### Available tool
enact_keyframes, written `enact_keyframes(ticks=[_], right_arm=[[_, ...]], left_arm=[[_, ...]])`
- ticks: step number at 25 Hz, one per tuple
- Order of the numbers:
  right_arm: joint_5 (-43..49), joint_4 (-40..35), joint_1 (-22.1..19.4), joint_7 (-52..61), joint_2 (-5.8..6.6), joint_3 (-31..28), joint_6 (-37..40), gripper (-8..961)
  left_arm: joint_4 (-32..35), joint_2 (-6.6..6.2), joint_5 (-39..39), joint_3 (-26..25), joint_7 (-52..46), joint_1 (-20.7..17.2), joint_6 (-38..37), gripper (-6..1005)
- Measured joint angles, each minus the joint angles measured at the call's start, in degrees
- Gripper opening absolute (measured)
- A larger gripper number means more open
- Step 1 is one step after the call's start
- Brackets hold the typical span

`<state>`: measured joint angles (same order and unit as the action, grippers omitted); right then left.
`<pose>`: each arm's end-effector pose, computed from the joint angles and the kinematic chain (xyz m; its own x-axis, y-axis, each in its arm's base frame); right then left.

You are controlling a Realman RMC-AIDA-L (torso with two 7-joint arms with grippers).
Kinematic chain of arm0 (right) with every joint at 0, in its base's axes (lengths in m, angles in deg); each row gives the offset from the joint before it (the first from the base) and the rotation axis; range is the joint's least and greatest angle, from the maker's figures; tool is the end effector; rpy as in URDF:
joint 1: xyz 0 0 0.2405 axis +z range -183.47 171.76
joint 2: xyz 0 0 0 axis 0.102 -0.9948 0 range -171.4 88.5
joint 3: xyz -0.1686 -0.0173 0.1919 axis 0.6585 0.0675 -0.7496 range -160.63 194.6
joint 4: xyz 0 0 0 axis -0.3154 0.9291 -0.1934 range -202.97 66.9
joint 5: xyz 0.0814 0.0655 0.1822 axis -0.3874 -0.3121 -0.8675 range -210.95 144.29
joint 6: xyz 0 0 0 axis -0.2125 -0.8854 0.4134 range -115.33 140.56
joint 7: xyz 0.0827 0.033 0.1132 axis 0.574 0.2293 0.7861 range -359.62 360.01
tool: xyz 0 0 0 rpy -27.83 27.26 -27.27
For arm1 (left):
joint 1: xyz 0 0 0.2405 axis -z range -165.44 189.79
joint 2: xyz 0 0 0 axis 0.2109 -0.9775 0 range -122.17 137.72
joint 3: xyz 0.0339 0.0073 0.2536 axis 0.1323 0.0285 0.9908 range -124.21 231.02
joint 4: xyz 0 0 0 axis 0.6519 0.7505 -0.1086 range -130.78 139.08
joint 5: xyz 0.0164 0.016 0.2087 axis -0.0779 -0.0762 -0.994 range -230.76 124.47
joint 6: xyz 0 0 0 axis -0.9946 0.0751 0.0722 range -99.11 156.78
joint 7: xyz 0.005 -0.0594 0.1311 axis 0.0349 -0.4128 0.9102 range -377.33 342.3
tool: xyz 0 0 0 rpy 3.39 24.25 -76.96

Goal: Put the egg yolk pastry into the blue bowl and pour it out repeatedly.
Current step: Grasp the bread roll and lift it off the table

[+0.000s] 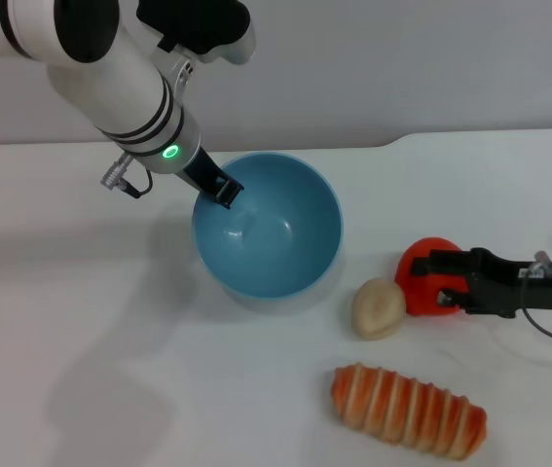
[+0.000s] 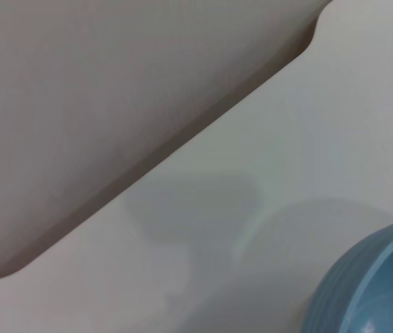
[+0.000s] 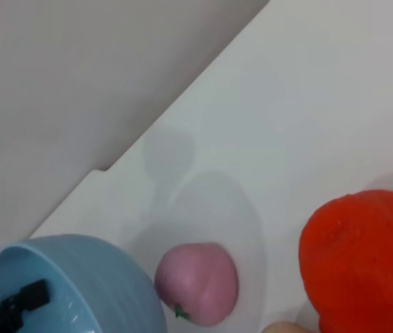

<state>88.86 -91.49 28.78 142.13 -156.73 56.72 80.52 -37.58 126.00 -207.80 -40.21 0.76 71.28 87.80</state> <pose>0.3135 0.3531 -0.0219 -0.1601 -0.8932 -0.4202 -0.9832 0.1064 0.1483 -0.1407 0.4473 -0.0564 0.7383 0.6643 -0.1166 0.4571 -0.6199 -0.6379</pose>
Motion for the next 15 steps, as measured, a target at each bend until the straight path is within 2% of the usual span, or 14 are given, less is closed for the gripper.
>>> enact_keyframes(ticks=[4, 10, 15], right_arm=[[0.53, 1.84, 1.90, -0.10, -0.32, 0.92, -1.41, 676], [0.56, 2.72, 3.44, -0.20, -2.16, 3.28, -3.27, 674], [0.58, 4.86, 3.44, -0.04, -2.47, 3.66, -6.81, 671]], left_arm=[[0.00, -0.01, 0.06, 0.02, 0.00, -0.03, -0.02, -1], [-0.02, 0.02, 0.16, 0.10, 0.00, -0.03, -0.38, -1], [-0.03, 0.05, 0.25, 0.10, 0.00, -0.06, -0.43, -1]])
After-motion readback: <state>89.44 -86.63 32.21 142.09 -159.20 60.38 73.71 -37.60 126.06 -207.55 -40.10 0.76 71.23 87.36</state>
